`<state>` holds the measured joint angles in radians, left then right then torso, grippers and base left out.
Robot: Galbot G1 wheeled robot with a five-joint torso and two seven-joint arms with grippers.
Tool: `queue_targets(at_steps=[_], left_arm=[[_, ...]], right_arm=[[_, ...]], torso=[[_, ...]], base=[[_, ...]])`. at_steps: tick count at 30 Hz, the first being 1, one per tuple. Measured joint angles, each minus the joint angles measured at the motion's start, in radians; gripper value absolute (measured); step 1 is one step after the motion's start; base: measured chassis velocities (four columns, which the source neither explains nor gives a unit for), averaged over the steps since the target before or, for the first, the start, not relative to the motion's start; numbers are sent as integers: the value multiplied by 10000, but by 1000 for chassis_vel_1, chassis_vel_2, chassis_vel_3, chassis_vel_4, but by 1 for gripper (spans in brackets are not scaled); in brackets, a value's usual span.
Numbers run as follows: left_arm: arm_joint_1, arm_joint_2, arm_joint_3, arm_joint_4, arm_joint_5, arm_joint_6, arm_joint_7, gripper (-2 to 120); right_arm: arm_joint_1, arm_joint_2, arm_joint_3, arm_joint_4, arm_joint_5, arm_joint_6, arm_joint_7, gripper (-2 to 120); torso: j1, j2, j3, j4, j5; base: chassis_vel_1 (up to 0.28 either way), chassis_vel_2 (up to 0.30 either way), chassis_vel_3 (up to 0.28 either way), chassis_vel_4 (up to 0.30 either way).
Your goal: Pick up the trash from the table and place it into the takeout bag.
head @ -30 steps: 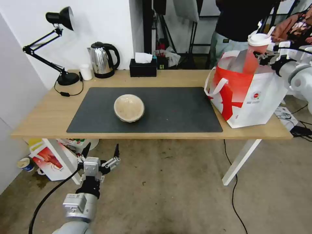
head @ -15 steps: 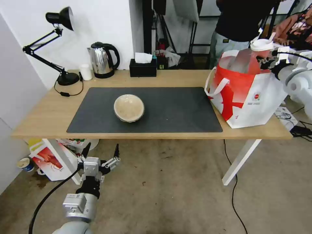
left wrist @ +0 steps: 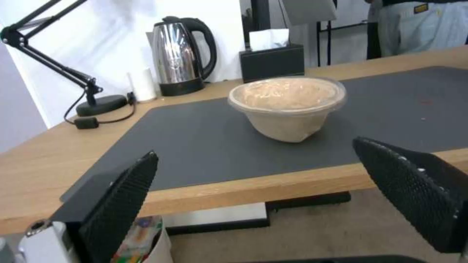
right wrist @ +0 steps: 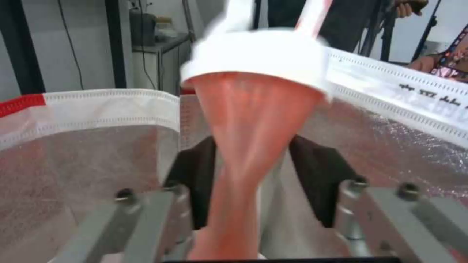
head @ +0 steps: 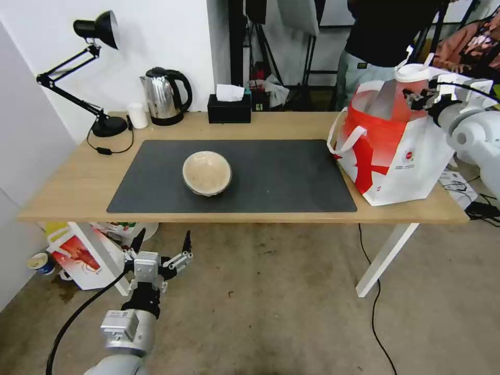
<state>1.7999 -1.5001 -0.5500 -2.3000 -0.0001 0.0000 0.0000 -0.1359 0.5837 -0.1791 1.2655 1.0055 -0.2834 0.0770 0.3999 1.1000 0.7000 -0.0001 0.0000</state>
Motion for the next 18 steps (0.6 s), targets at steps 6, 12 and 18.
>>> queue_targets(at_steps=[6,12,18], left_arm=[[0,0,0,0,0,0,0,100],[0,0,0,0,0,0,0,100],[0,0,0,0,0,0,0,100]], right_arm=[[137,54,-168,-204,-10,-42,-20,65],[118,-171,-191,192,-33,-274,67,88],[103,-368,-199,201,-150,-417,74,100]], torso=[[1,0,0,2,1],[0,0,-1,2,-1],[0,0,0,0,0]], base=[[0,0,0,0],[0,0,0,0],[0,0,0,0]])
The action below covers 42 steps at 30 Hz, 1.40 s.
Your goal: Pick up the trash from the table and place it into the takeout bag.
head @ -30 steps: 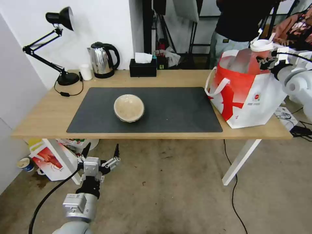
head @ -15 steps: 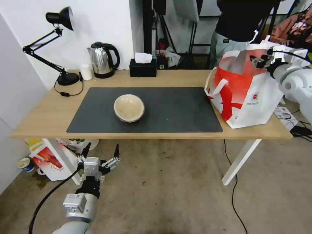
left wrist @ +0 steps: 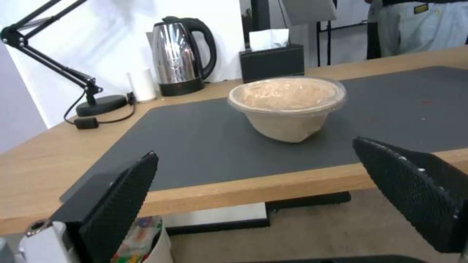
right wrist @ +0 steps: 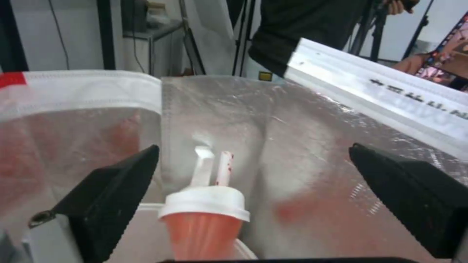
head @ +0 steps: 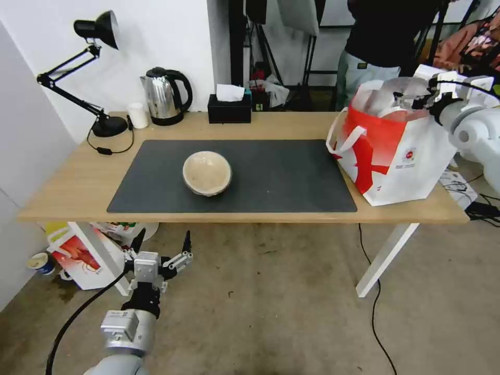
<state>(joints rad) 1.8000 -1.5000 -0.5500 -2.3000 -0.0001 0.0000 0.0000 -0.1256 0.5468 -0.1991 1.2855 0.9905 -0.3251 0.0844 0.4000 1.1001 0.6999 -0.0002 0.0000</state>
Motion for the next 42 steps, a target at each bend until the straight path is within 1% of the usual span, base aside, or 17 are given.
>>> queue_targets(at_steps=[11,15,18,20,22,23,24,26,28,31,32,34,36,38,40,41,42], left_arm=[[-1,0,0,0,0,0,0,100],[0,0,0,0,0,0,0,100],[0,0,0,0,0,0,0,100],[0,0,0,0,0,0,0,100],[0,0,0,0,0,0,0,100],[0,0,0,0,0,0,0,100],[0,0,0,0,0,0,0,100],[0,0,0,0,0,0,0,100],[0,0,0,0,0,0,0,100],[0,0,-1,0,0,0,0,100],[0,0,-1,0,0,0,0,100],[-1,0,0,0,0,0,0,100],[0,0,0,0,0,0,0,100],[-1,1,1,0,0,0,1,100],[0,2,-1,0,0,0,0,100],[-1,0,0,0,0,0,0,100],[0,0,0,0,0,0,0,100]], right_arm=[[63,-86,-6,38,-158,5,-21,100],[48,-52,310,172,27,352,-129,100],[-69,5,800,586,454,894,-168,100],[-81,8,862,668,524,1009,-163,100],[-150,-2,1140,1200,963,1737,-17,100],[-175,-21,1193,1344,1085,1969,20,100],[-175,-21,1193,1344,1085,1969,20,100],[-329,-145,1463,1972,1601,2842,117,100],[-355,-162,1495,2074,1678,2997,125,100],[-551,-236,1728,2669,1889,3565,354,100],[-551,-236,1728,2669,1889,3565,354,100],[-855,-239,1988,3317,1946,4130,736,100],[-1040,-229,2138,3599,1947,4305,845,100],[-1747,-124,2624,4571,1939,4769,1121,100],[-1942,-77,2737,4814,1928,4859,1187,100],[-2534,104,3110,5553,1825,5075,1377,100],[-2909,238,3331,5978,1702,5196,1480,100]], torso=[[0,0,0,1,0],[0,-1,0,1,1],[0,0,0,2,-1],[0,0,0,2,-1],[0,-1,0,2,-1],[0,-1,0,3,0],[0,-1,0,3,0],[0,-1,0,2,-3],[0,0,0,0,-2],[0,0,0,0,-1],[0,0,0,0,-1],[0,0,0,3,-3],[0,0,0,3,0],[0,0,-1,-1,-1],[0,0,0,0,-3],[-1,0,-1,3,-1],[-1,0,-1,4,-4]], base=[[0,0,0,0],[0,0,0,0],[0,0,0,0],[0,0,0,0],[0,0,0,0],[0,0,0,0],[0,0,0,0],[0,0,0,0],[0,0,0,0],[0,0,0,0],[0,0,0,0],[0,0,0,0],[0,0,0,0],[0,0,0,0],[0,0,0,0],[0,0,0,0],[0,0,0,0]])
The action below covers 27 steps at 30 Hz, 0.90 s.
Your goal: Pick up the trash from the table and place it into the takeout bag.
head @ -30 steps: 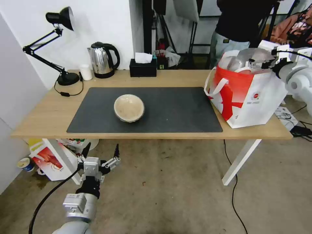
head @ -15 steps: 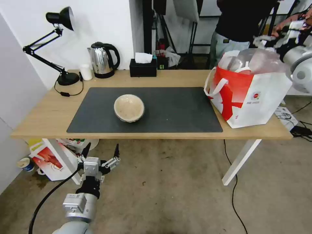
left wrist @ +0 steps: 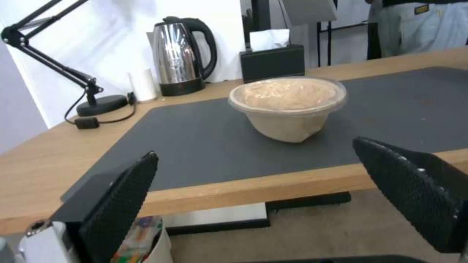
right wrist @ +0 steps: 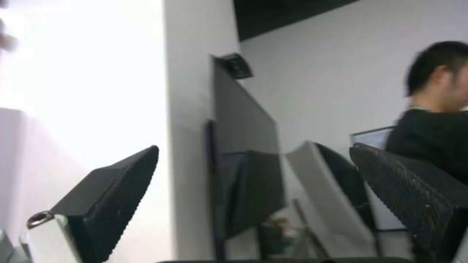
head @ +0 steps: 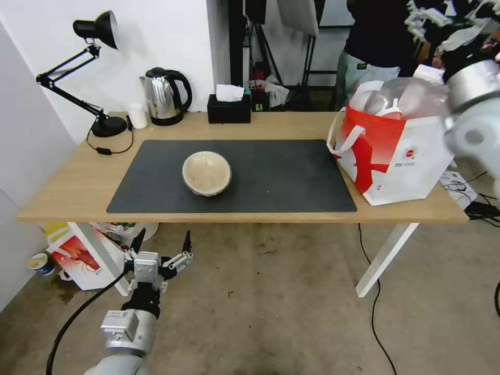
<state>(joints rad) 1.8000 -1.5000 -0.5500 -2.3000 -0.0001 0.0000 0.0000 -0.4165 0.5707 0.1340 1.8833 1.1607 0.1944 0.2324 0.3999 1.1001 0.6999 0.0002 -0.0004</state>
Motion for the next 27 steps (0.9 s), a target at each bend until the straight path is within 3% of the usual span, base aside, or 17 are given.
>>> queue_targets(at_steps=[2,8,10,14,16,19,27], left_arm=[[0,1,0,0,0,0,0,100],[0,2,0,0,0,0,0,100],[-1,0,0,0,0,0,0,100],[0,0,0,0,0,0,0,100],[0,0,0,0,0,0,0,100],[-1,1,0,-1,0,0,0,100],[0,0,0,0,0,0,0,100]], right_arm=[[-199,71,100,206,-78,69,46,100],[-3122,1116,1028,2666,-1611,367,559,100],[-3501,1253,1087,2912,-1923,394,581,100],[-6095,2454,1427,4041,-4640,778,542,100],[-6306,2553,1433,4090,-4850,848,535,100],[-8287,3455,1457,4414,-6619,1715,314,100],[-9805,4257,1189,4625,-8091,2612,33,100]], torso=[[0,0,0,0,-2],[0,0,0,-3,2],[0,-1,0,-2,2],[0,0,0,-2,2],[0,0,0,-2,2],[0,0,0,-4,3],[-1,0,0,-2,2]], base=[[0,0,0,0],[0,0,0,0],[0,0,0,0],[0,0,0,0],[0,0,0,0],[0,0,0,0],[0,0,0,0]])
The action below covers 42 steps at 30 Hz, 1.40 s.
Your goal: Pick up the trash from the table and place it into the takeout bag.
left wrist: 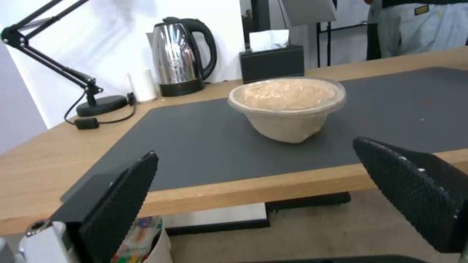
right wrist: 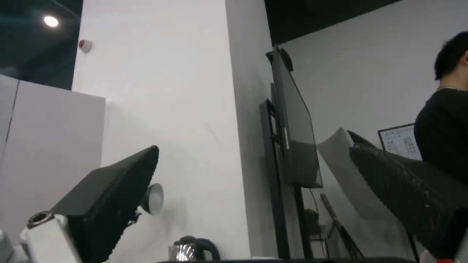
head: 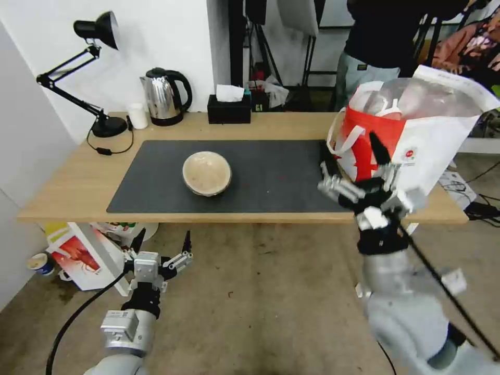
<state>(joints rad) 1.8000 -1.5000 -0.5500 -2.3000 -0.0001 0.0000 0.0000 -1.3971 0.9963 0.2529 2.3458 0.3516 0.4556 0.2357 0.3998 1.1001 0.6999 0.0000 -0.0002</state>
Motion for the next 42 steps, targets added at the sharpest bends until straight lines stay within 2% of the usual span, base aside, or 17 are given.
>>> queue_targets(at_steps=[4,11,14,32,42], left_arm=[[0,0,0,0,0,0,0,100],[0,0,1,0,0,0,0,100],[0,0,1,0,0,0,0,100],[0,0,0,0,0,0,0,100],[0,0,0,0,0,0,0,100]], right_arm=[[-484,212,-186,-30,-537,122,129,100],[-1548,313,-511,-391,-1730,357,1393,100],[-2061,24,-585,-668,-2301,508,1909,100],[-2967,-874,-592,-783,-2331,-75,2906,100],[-3148,-825,-994,-1041,-2413,-634,3270,100]], torso=[[2,-1,0,1,0],[1,-1,0,-2,3],[3,-1,1,-1,4],[1,-1,1,0,1],[2,-1,1,-1,2]], base=[[0,0,0,0],[0,0,0,0],[0,0,0,0],[0,0,0,0],[0,0,0,0]])
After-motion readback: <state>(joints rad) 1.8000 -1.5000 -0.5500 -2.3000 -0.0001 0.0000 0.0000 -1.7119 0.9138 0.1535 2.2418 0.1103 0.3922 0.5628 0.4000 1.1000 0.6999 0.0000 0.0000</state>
